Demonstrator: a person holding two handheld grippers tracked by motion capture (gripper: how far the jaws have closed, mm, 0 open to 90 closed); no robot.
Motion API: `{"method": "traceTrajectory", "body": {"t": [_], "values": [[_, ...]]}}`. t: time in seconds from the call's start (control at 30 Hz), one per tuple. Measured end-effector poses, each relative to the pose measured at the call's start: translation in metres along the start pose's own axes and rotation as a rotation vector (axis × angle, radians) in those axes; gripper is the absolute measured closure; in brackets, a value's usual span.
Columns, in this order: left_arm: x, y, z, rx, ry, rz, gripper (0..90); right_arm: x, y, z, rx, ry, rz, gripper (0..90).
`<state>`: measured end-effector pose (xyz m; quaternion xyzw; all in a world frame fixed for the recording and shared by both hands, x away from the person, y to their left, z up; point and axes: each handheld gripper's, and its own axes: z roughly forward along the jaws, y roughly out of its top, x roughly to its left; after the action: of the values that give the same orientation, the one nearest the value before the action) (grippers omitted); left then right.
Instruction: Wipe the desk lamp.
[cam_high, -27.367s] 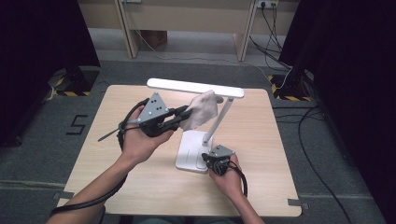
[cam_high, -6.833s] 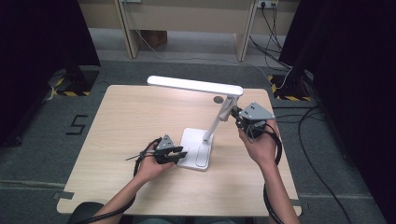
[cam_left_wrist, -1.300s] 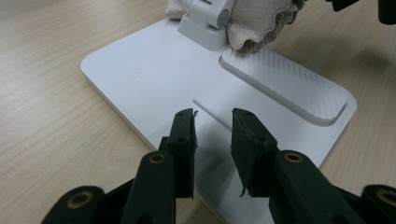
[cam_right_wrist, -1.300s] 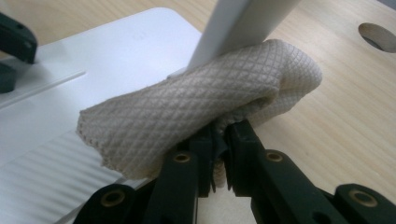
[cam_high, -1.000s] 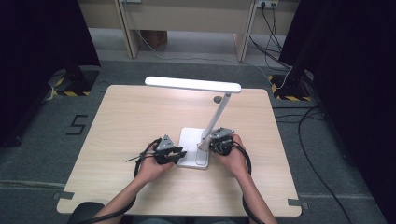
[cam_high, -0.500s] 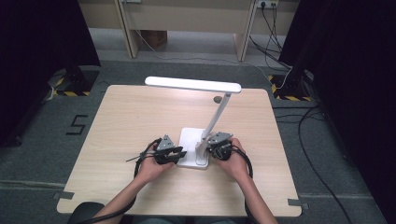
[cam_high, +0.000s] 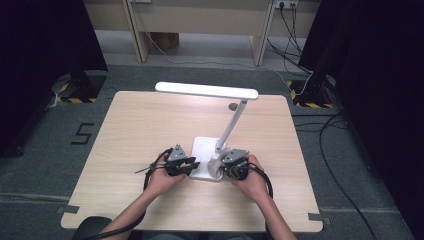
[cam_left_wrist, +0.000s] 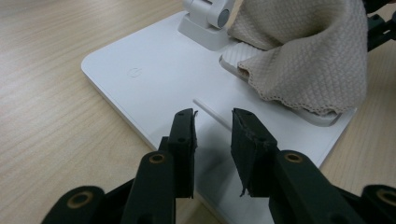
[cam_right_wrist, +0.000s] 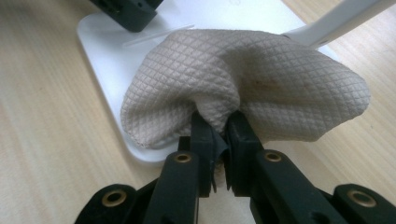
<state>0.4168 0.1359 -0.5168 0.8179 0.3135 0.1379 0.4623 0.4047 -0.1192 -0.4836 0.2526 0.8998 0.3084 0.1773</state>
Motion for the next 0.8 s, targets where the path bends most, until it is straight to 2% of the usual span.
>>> {"method": "traceTrajectory", "body": {"t": [0.53, 0.7, 0.8], "values": [[0.0, 0.0, 0.0, -0.001, 0.0, -0.002, 69.3, 0.016, -0.004, -0.01, 0.02, 0.034, -0.014, 83.8], [0.0, 0.0, 0.0, 0.0, -0.001, -0.001, 69.3, 0.021, -0.006, -0.015, 0.019, 0.067, -0.005, 83.8], [0.0, 0.0, 0.0, 0.0, -0.001, -0.001, 69.3, 0.025, -0.006, -0.018, 0.02, 0.072, -0.017, 83.6]]}}
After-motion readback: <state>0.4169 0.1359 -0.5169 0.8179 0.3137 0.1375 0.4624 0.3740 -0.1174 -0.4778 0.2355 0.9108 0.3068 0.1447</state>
